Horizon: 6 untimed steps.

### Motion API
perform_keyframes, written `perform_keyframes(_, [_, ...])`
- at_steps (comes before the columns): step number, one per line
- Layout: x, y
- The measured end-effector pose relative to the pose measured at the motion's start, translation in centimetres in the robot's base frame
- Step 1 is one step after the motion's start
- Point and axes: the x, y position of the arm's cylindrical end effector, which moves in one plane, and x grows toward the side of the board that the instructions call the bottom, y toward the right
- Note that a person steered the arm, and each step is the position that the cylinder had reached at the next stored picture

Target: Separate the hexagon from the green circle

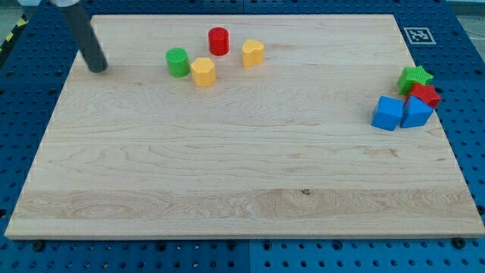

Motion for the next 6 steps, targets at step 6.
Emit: perform_keyframes(6, [4.1,28.5])
